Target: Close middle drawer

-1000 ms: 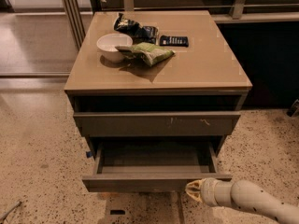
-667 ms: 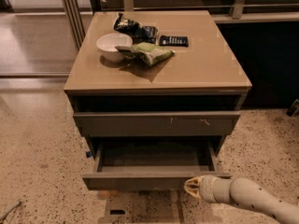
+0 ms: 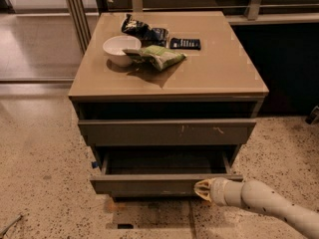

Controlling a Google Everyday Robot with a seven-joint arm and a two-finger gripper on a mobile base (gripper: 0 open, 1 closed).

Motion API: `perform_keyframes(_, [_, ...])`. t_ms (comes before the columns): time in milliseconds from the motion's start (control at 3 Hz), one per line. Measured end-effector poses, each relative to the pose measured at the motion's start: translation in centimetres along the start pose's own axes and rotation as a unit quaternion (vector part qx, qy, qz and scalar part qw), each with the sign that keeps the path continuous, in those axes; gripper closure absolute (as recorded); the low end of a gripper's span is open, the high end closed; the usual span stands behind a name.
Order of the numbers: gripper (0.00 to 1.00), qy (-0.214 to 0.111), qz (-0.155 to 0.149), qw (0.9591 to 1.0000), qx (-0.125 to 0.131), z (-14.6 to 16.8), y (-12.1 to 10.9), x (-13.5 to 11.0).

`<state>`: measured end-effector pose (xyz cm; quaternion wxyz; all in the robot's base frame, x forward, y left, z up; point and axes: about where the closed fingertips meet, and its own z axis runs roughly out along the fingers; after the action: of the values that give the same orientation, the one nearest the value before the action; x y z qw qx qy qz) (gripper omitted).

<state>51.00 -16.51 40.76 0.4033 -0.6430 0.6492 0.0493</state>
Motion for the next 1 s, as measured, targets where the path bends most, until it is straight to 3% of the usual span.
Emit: perform_keyframes(1000, [1.00,0.026,0.007,0.9996,0.003,2.1,-5.8,0.8])
